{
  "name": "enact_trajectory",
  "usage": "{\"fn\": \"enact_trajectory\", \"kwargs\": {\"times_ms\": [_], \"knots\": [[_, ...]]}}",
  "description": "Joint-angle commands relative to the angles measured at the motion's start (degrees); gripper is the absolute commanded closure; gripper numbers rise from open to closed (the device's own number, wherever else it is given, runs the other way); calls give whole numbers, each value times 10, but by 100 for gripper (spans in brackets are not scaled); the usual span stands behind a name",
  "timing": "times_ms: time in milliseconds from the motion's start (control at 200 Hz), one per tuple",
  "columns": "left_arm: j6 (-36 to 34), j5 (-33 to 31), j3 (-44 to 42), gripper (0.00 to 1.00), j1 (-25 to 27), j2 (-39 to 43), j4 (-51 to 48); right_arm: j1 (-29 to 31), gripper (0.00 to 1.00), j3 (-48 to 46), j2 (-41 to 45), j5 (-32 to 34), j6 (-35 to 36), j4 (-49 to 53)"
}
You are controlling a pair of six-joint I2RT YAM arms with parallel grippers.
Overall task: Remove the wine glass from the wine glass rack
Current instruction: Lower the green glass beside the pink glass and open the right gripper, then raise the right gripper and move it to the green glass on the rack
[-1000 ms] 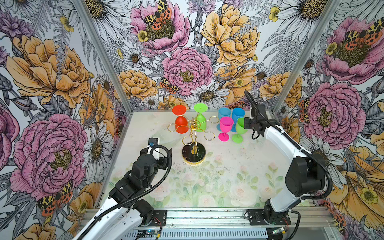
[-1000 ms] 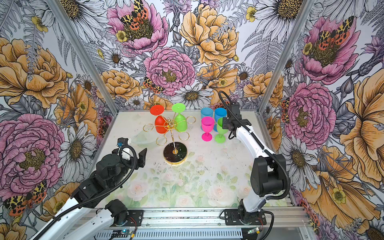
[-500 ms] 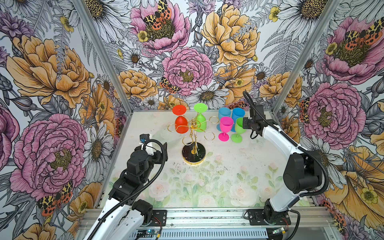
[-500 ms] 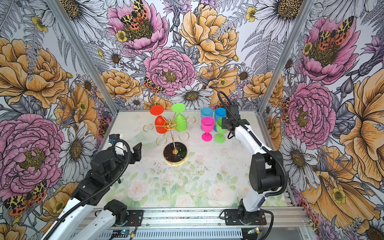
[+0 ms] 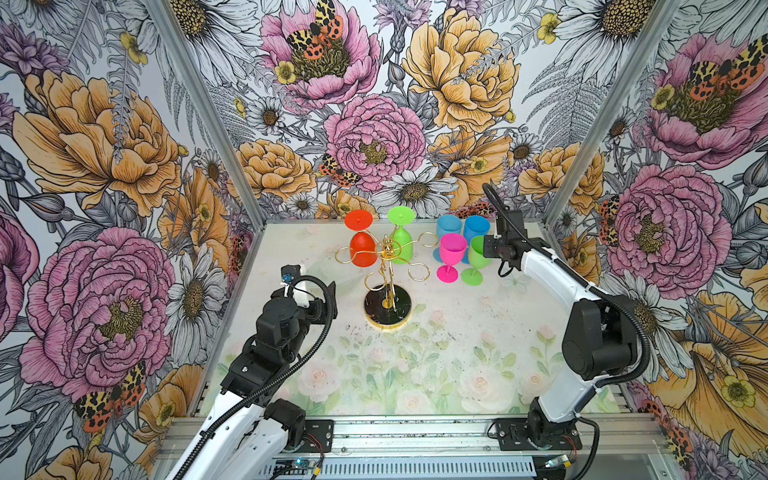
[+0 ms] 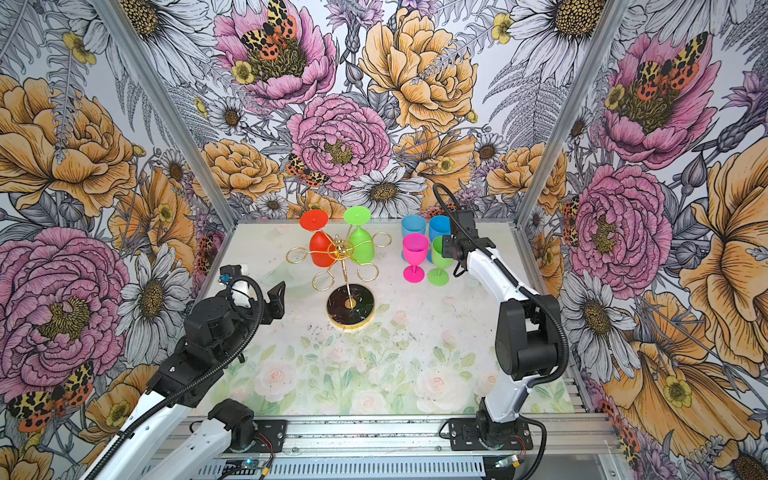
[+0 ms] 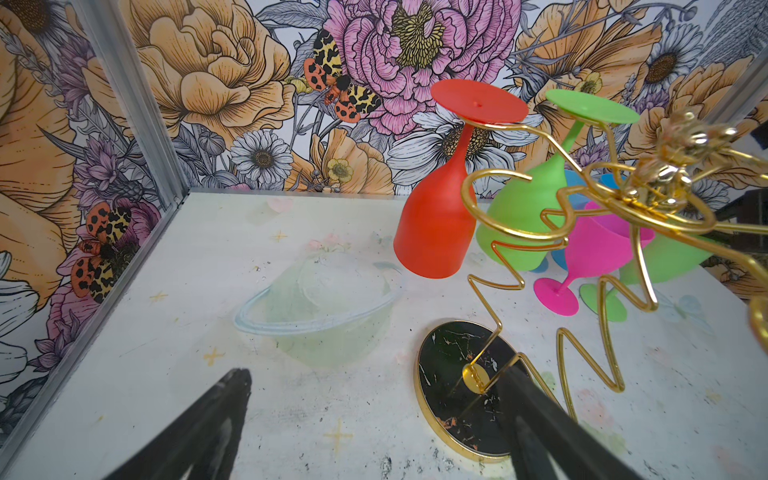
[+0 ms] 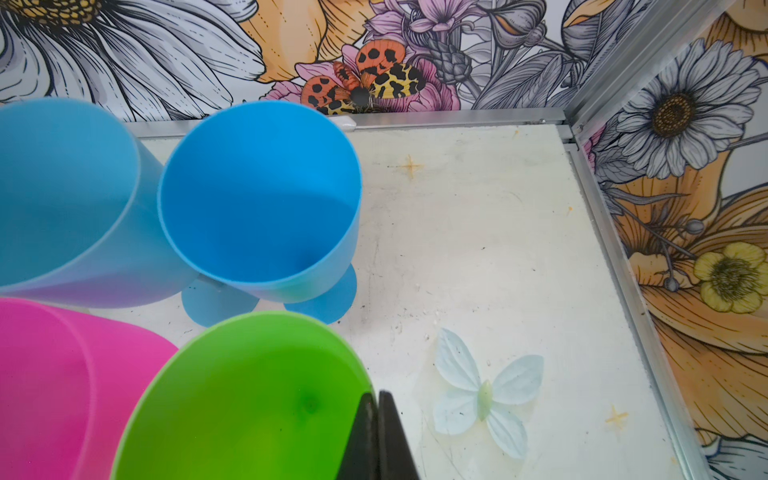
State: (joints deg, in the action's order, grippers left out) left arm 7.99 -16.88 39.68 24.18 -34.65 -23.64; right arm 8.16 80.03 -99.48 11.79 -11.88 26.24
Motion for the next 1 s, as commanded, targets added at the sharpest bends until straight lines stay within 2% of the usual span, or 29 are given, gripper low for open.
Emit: {"fn": "enact_trajectory", "kwargs": {"times_ms": [0, 120, 340, 681, 766, 806, 996], "knots": [[-8, 3, 1, 5, -3, -3, 20, -3, 100, 18, -13, -2, 3, -14], [-9, 4, 1, 5, -4, -5, 21, -3, 98, 19, -15, -6, 3, -14], [-8, 6, 0, 5, -3, -5, 22, -3, 87, 21, -11, -18, 2, -13], [-11, 15, -2, 5, -6, -4, 20, -3, 60, 16, 27, -22, 3, -7], [-12, 21, -2, 4, -6, -2, 20, -3, 41, 13, 44, -22, 4, -2], [-12, 21, -3, 4, -7, -3, 19, -3, 35, 11, 53, -22, 5, 0], [-13, 29, -4, 3, -13, -1, 16, -3, 30, 22, 88, -57, 0, 23]]}}
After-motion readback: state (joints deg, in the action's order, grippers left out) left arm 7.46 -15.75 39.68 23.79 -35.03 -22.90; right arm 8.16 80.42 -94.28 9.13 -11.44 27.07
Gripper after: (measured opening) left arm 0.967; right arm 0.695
